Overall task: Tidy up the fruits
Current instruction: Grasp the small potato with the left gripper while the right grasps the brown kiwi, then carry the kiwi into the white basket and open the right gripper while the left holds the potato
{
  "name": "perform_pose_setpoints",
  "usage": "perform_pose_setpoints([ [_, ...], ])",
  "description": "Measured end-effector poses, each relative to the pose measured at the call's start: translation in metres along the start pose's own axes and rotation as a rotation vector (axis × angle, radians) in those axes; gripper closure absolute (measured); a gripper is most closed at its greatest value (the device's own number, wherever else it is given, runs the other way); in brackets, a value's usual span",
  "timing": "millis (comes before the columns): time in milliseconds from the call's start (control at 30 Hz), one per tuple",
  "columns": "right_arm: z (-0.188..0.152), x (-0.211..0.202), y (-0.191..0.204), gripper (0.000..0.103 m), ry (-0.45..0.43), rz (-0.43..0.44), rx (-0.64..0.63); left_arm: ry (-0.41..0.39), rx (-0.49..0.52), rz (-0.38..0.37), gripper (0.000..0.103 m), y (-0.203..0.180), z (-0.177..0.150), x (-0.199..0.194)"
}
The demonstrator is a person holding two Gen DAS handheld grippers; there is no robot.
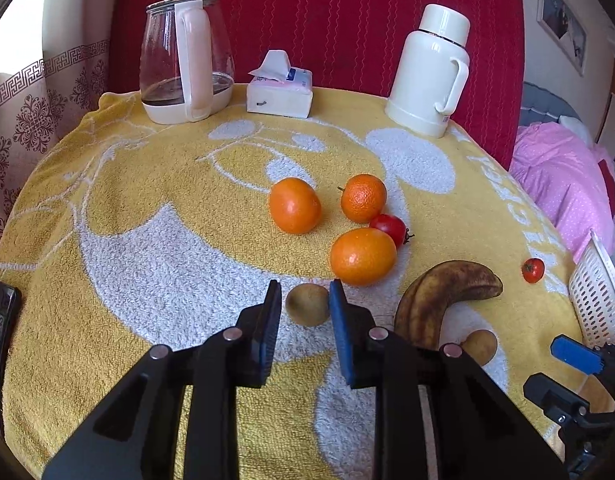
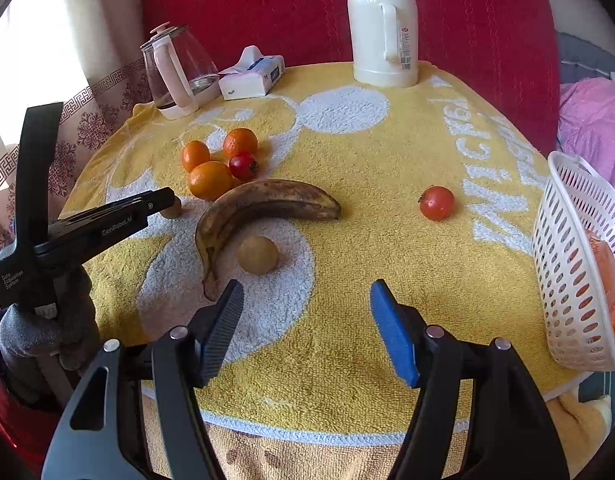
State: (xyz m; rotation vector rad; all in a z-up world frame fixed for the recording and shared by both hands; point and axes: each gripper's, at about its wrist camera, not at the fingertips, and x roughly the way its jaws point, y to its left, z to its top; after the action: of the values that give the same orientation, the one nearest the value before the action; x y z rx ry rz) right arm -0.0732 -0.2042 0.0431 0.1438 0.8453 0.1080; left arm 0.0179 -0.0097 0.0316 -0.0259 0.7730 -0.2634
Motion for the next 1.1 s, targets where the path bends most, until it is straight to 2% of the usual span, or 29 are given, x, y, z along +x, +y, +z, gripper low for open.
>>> perform_pose_setpoints([
  [267, 0.019, 0.031, 0.017, 0.058, 0.054, 0.060, -0.008, 0.018, -0.011, -0.026, 0.076, 0.002, -0.001, 0.003],
  [433, 0.027, 0.045, 0.026, 0.064, 0.066, 0.065, -0.031, 0.037, -0.012, -0.039, 0.071, 0.001, -0.002, 0.007],
  [500, 0.028, 0.051, 0.028, 0.070, 0.077, 0.054, -0.038, 0.045, -0.021, -0.050, 0.069, 0.003, -0.002, 0.009],
  [733, 0.025, 0.057, 0.029, 0.073, 0.084, 0.061, -0.045, 0.084, -0.037, -0.076, 0.067, 0.006, -0.002, 0.017],
  [867, 0.022, 0.054, 0.028, 0.073, 0.079, 0.064, -0.041, 0.072, -0.017, -0.076, 0.074, 0.002, -0.003, 0.015],
  [1100, 0.016, 0.037, 0.023, 0.073, 0.046, 0.042, -0.026, 0.043, -0.017, -0.049, 0.074, 0.003, -0.003, 0.010],
])
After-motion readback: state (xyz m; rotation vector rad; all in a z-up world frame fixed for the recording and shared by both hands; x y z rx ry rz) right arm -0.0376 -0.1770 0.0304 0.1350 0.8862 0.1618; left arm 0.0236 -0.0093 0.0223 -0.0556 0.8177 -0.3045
